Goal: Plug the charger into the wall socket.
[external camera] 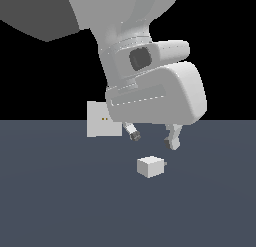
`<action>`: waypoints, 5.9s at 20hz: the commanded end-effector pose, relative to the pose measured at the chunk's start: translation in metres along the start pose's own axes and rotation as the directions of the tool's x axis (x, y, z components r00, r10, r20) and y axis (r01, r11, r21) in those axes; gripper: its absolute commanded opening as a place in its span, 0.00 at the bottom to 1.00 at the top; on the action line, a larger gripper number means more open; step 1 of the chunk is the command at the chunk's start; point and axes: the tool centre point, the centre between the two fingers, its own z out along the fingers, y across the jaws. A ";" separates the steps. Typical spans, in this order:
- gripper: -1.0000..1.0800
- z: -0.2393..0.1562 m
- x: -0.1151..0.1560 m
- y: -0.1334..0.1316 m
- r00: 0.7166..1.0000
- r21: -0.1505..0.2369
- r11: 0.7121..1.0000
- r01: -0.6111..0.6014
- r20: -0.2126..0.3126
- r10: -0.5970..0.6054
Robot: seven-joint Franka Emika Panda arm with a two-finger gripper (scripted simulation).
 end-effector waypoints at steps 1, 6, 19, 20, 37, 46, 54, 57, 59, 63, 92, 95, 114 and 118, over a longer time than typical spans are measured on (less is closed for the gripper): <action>0.96 0.000 0.000 0.000 1.000 0.000 1.000 0.000 0.000 0.000; 0.96 0.006 -0.003 0.000 1.000 0.000 1.000 -0.001 0.001 0.001; 0.96 0.047 -0.019 0.001 1.000 -0.001 1.000 -0.005 0.002 0.005; 0.96 0.048 -0.019 0.001 1.000 -0.001 1.000 -0.005 0.002 0.005; 0.00 0.046 -0.017 0.000 1.000 0.006 1.000 0.014 0.001 -0.014; 0.00 0.037 -0.009 -0.014 0.988 0.060 0.986 0.154 -0.007 -0.154; 0.00 0.021 -0.002 -0.038 0.930 0.140 0.919 0.368 -0.034 -0.367; 0.00 0.013 0.000 -0.047 0.894 0.170 0.878 0.447 -0.050 -0.445; 0.00 0.009 0.000 -0.053 0.867 0.188 0.848 0.496 -0.061 -0.494; 0.00 -0.001 0.000 -0.064 0.809 0.221 0.781 0.584 -0.084 -0.582; 0.00 -0.048 -0.021 -0.105 0.418 0.335 0.334 0.881 -0.223 -0.880; 0.00 -0.048 -0.022 -0.105 0.412 0.337 0.326 0.883 -0.225 -0.883; 0.00 -0.044 -0.011 -0.138 0.412 0.337 0.326 0.883 -0.224 -0.883; 0.00 -0.043 -0.008 -0.148 0.412 0.337 0.326 0.883 -0.224 -0.883</action>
